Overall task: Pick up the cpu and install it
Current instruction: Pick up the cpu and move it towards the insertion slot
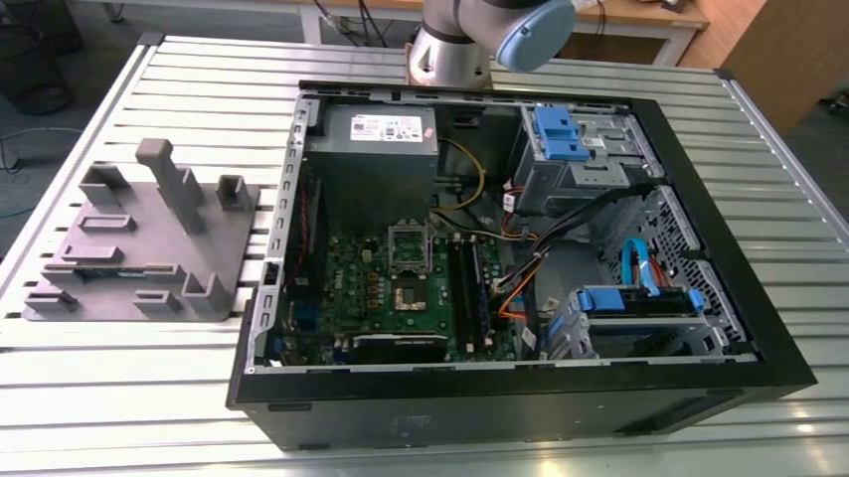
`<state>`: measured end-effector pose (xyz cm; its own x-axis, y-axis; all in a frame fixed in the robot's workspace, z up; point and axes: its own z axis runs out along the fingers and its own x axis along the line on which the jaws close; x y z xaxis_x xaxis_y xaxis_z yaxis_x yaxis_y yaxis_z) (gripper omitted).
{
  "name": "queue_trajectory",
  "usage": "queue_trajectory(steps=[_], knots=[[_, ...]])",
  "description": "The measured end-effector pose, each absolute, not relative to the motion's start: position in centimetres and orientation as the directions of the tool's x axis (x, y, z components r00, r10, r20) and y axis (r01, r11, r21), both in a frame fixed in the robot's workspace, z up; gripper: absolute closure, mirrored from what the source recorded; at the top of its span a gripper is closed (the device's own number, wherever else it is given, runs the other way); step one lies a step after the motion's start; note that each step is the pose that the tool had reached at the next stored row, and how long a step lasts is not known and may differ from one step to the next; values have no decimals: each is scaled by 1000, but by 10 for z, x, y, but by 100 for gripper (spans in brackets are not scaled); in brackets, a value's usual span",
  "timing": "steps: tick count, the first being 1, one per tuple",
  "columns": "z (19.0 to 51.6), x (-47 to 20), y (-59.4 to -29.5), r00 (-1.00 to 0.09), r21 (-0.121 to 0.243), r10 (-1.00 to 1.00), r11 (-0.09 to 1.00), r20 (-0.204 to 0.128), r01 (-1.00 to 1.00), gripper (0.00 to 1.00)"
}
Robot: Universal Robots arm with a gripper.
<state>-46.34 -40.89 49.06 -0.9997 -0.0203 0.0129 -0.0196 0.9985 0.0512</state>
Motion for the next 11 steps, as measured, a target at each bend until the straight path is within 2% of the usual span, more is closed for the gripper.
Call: queue_trajectory(steps=[11], knots=[[471,-463,-409,-1000,51,-20,999,13,-20,53]])
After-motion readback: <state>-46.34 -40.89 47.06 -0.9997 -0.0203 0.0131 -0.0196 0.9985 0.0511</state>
